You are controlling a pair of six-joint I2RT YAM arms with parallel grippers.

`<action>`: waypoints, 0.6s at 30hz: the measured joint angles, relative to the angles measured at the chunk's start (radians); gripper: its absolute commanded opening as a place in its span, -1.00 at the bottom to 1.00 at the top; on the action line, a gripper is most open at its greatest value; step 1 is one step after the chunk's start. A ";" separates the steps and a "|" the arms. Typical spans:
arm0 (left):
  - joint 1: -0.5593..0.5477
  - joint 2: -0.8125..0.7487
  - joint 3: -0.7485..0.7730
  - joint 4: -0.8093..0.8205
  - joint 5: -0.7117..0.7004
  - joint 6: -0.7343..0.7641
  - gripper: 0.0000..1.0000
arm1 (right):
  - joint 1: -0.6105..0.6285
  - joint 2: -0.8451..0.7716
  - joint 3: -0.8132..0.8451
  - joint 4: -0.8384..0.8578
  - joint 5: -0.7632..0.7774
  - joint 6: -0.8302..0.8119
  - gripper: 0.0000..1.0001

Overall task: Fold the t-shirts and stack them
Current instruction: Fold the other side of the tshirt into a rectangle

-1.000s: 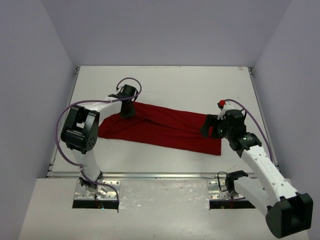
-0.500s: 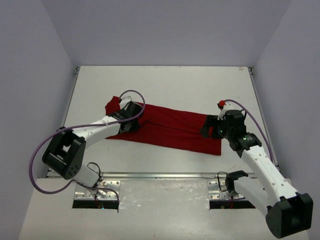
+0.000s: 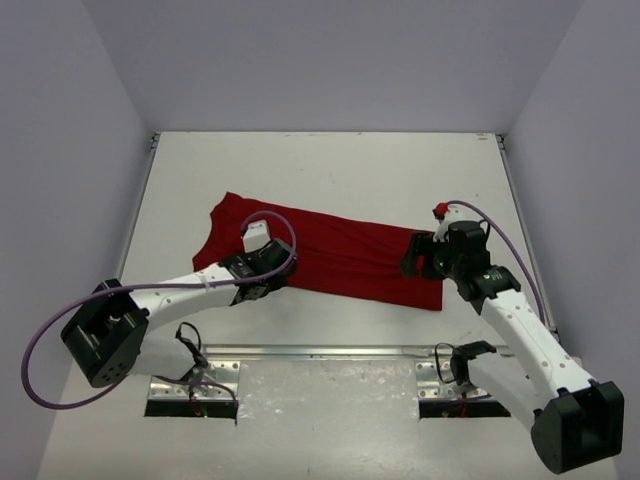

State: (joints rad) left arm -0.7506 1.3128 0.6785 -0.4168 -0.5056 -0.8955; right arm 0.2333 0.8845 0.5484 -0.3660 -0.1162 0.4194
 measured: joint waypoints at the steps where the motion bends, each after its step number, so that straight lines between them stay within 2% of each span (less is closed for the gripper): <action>1: -0.007 0.000 -0.002 -0.012 -0.008 -0.008 -0.22 | 0.000 0.006 -0.001 0.003 -0.002 0.000 0.51; 2: -0.011 0.000 -0.001 -0.023 -0.018 -0.020 -0.16 | 0.000 0.015 -0.003 0.010 -0.012 0.001 0.51; 3: -0.016 0.000 0.003 -0.046 -0.041 -0.043 0.19 | 0.000 0.021 -0.003 0.016 -0.019 0.001 0.50; 4: -0.017 0.000 0.011 -0.073 -0.064 -0.060 0.34 | 0.006 0.046 -0.004 0.031 -0.028 0.003 0.50; 7: 0.008 0.000 0.080 -0.188 -0.160 -0.124 0.48 | 0.035 0.105 -0.004 0.045 -0.027 0.003 0.50; 8: 0.027 0.000 0.110 -0.209 -0.182 -0.132 0.47 | 0.043 0.116 -0.004 0.045 -0.029 0.003 0.50; 11: 0.134 0.011 0.193 -0.193 -0.203 -0.106 0.01 | 0.053 0.114 -0.012 0.066 -0.042 0.007 0.50; 14: 0.246 0.085 0.272 -0.164 -0.211 -0.060 -0.34 | 0.053 0.112 -0.023 0.092 -0.050 0.011 0.51; 16: 0.287 0.177 0.339 -0.164 -0.220 -0.027 -0.43 | 0.053 0.114 -0.029 0.101 -0.053 0.011 0.50; 18: 0.305 0.278 0.410 -0.188 -0.220 -0.013 -0.33 | 0.053 0.116 -0.034 0.104 -0.056 0.011 0.50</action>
State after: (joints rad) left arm -0.4458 1.5909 1.0882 -0.6044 -0.7258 -0.9085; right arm 0.2859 1.0008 0.5144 -0.2619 -0.1726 0.4305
